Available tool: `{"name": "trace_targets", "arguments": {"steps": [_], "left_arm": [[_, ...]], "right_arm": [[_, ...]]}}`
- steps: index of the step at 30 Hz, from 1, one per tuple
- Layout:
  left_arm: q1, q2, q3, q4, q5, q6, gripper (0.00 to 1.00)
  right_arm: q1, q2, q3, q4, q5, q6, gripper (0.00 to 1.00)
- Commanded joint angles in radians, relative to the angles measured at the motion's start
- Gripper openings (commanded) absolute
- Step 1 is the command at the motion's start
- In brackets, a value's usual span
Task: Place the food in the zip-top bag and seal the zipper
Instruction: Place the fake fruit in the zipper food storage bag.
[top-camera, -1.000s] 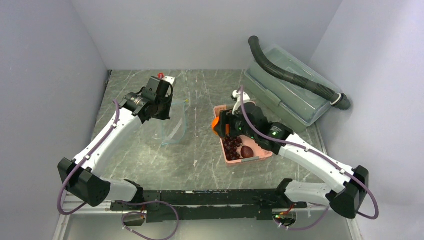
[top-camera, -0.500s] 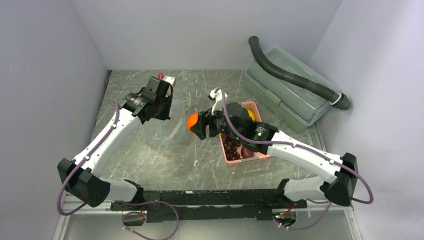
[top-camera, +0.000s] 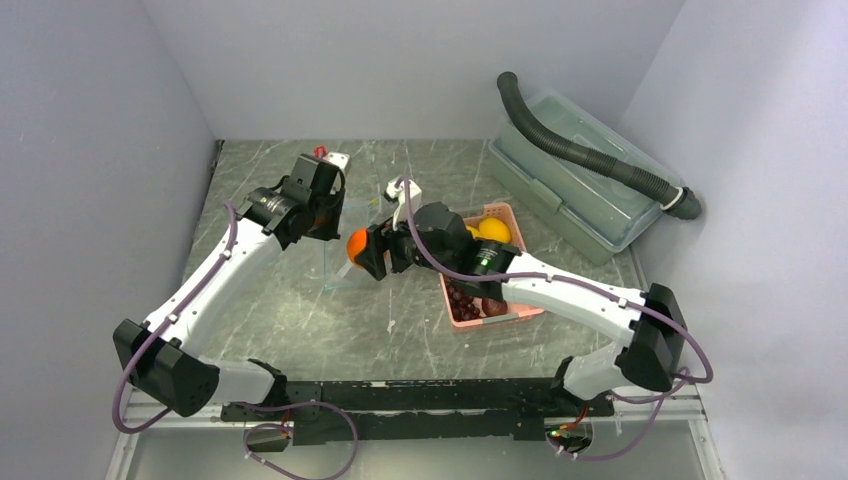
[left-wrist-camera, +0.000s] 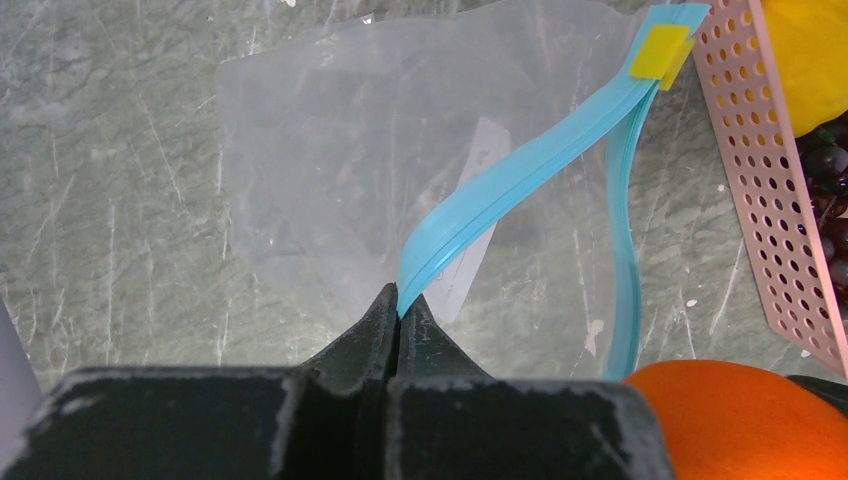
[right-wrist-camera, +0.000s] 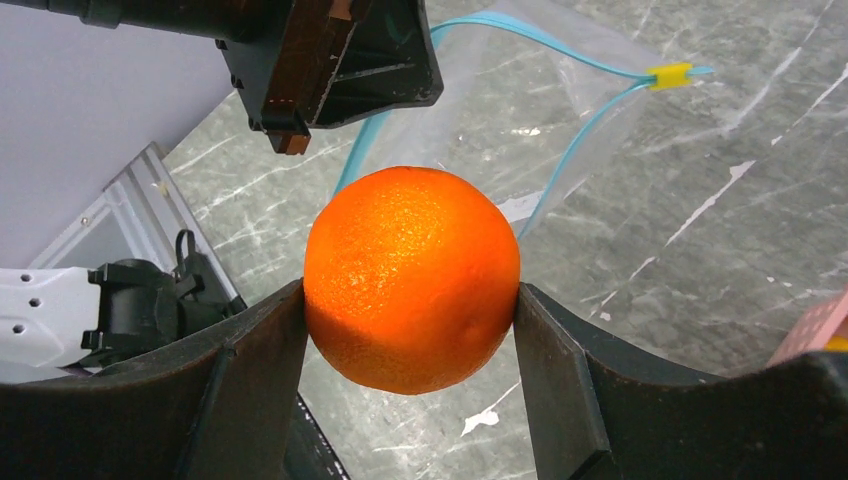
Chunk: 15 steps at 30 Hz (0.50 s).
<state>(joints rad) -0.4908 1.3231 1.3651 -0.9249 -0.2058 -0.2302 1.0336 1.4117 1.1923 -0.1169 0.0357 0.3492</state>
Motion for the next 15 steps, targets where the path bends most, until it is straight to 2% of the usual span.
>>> {"name": "trace_targets", "arguments": {"steps": [1,15], "left_arm": [[-0.003,-0.030,0.000,0.029,0.018,0.003,0.00],[-0.003,-0.034,0.001,0.034,0.028,-0.001,0.00]], "right_arm": [[0.012,0.027,0.053,0.092,-0.017,-0.013,0.30],[0.032,0.188,0.136,0.091,-0.002,-0.029,0.34]]}}
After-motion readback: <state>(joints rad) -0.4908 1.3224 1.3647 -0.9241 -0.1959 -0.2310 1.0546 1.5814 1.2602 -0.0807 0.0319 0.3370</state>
